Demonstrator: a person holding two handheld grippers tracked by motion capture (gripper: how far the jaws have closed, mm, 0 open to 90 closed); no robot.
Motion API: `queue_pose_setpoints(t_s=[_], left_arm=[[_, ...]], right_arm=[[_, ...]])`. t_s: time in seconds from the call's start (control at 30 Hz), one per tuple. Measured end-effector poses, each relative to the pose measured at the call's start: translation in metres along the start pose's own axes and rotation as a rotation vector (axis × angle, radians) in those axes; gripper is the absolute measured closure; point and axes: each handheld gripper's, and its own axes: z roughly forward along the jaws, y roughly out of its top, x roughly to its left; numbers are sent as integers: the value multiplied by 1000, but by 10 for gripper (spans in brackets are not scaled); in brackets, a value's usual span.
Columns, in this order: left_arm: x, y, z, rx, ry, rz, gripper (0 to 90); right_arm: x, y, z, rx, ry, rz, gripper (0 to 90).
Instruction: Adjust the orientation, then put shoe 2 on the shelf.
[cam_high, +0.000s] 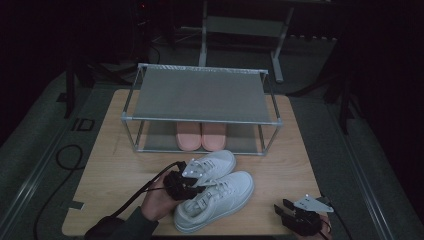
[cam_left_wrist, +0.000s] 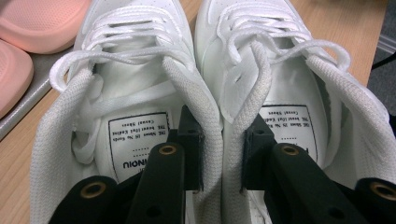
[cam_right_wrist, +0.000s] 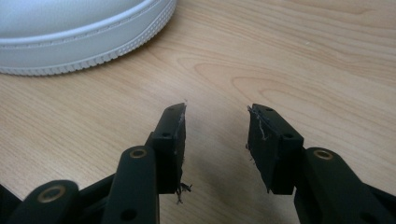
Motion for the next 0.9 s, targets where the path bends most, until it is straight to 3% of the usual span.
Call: queue_pose_setpoints(t_s=[0.5,0.67,0.9], left_arm=[[-1,9,-6,-18,21,4,767],[-1,15,-7,-39,3,-3,767],[-3,27,-6,-51,-8,19,767]], right_arm=[[1,-1,6,7,10,-16,543],[0,-2,7,4,9,-16,537],[2,-2,8,7,14,-22,530]])
